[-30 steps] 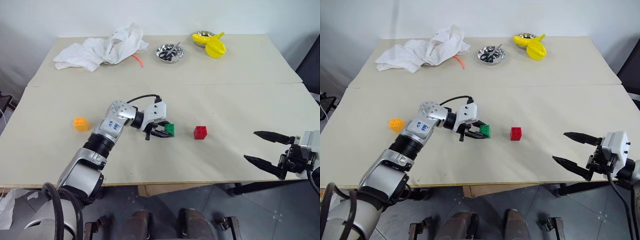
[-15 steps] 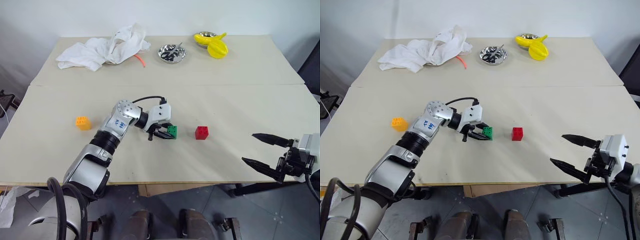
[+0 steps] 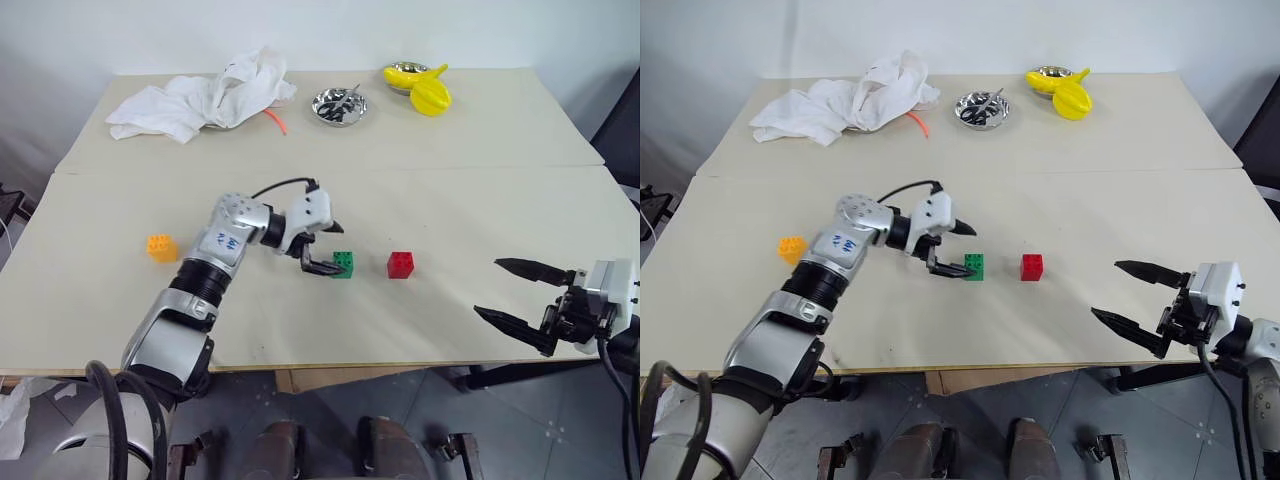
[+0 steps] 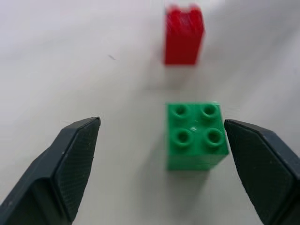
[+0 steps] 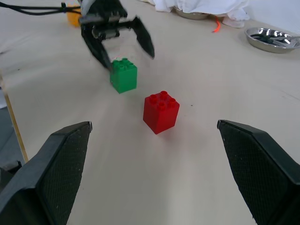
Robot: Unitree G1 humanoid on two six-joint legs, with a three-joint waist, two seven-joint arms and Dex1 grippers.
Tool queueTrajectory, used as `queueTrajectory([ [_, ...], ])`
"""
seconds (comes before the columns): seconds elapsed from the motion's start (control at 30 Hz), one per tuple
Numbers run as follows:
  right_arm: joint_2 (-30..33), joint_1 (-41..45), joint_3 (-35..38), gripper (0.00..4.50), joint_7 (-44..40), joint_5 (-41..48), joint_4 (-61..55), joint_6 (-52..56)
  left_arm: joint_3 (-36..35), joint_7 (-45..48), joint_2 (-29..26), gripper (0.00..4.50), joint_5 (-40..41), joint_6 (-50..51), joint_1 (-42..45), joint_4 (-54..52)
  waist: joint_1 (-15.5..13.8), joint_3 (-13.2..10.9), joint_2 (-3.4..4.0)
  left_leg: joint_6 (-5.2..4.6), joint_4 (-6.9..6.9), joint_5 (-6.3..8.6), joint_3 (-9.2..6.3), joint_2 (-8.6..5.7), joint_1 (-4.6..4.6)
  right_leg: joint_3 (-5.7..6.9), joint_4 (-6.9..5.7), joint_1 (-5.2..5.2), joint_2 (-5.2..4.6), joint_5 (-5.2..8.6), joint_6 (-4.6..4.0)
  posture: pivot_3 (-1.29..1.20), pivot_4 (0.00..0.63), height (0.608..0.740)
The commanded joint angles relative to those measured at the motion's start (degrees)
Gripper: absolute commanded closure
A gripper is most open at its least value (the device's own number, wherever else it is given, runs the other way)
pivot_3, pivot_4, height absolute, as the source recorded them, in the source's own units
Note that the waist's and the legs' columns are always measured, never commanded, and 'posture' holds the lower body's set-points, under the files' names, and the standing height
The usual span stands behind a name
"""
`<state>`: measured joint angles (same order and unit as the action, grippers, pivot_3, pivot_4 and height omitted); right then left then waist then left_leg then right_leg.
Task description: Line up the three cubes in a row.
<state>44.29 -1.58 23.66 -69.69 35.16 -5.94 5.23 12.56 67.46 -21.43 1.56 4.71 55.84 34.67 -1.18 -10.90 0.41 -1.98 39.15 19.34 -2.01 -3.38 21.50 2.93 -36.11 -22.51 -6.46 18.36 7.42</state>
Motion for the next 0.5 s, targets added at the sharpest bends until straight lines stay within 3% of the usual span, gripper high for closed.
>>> queueTrajectory([
  [0.03, -1.2, 3.1, -1.9, 0.00, -0.9, 0.2, 1.0, -1.6, -7.8, 0.9, -4.4, 0.02, 7.5, 0.0, -7.6, -10.8, 0.5, 0.0, 0.03, 0.00, -0.02, 0.00, 0.00, 0.01, -0.03, -0.05, -0.01, -0.01, 0.00, 0.00, 0.00, 0.00, 0.150, 0.740],
  [0.13, -2.4, 6.8, -4.0, 0.00, -0.8, 1.7, 2.0, 0.5, -16.7, 0.4, -7.5, 0.02, 15.5, -0.6, -17.8, -20.8, 1.2, 0.0, 0.06, 0.02, -0.04, 0.01, -0.09, 0.06, -0.06, -0.11, -0.02, -0.03, -0.02, 0.01, -0.01, 0.00, 0.150, 0.740],
  [0.33, -3.8, 13.4, -8.2, 0.00, -3.3, 0.9, 5.5, 0.5, -31.8, -8.6, -12.1, 0.02, 21.2, 1.2, -39.4, -35.9, 1.1, 0.0, 0.07, 0.07, 0.03, 0.03, -0.37, 0.04, -0.05, -0.30, 0.11, 0.07, -0.10, 0.02, -0.05, 0.00, 0.150, 0.740],
  [0.5, -6.5, 19.0, -10.7, 0.00, -5.0, 1.2, 7.1, -0.9, -47.4, -22.6, -6.4, 0.02, 22.2, 0.1, -60.3, -44.1, 0.4, 0.0, 0.07, 0.08, 0.05, 0.06, -0.48, 0.00, -0.05, -0.29, 0.22, 0.13, -0.15, 0.02, -0.08, 0.00, 0.150, 0.740],
])
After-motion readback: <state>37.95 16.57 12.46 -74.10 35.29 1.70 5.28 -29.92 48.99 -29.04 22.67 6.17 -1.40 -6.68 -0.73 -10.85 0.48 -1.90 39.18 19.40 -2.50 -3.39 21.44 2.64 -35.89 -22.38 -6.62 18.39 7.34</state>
